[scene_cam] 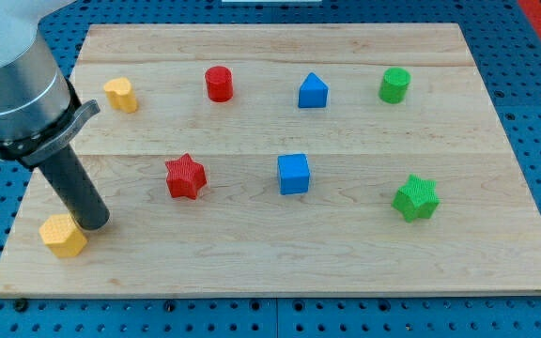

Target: Place the red star to the right of the yellow hexagon

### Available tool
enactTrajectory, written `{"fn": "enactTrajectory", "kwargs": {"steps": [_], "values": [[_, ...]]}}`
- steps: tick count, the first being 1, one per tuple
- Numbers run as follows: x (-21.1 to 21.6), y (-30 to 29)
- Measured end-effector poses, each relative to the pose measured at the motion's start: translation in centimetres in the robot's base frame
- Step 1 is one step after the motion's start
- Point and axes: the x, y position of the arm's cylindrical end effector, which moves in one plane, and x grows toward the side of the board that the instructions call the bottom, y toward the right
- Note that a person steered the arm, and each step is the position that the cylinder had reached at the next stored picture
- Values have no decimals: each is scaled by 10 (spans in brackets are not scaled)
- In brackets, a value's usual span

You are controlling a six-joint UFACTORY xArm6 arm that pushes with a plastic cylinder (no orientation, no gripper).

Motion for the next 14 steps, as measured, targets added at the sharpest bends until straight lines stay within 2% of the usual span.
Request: {"fn": "enactTrajectory", "kwargs": {"steps": [2, 3, 4, 6, 7, 8, 9, 10, 11, 12, 13, 14], "values": [[-81, 1], [-97, 39], [-84, 95], [-30, 101], [-44, 116], [-37, 151], [2, 137], [13, 105], [13, 88], [-1, 111], [-8, 87], [9, 55]]}}
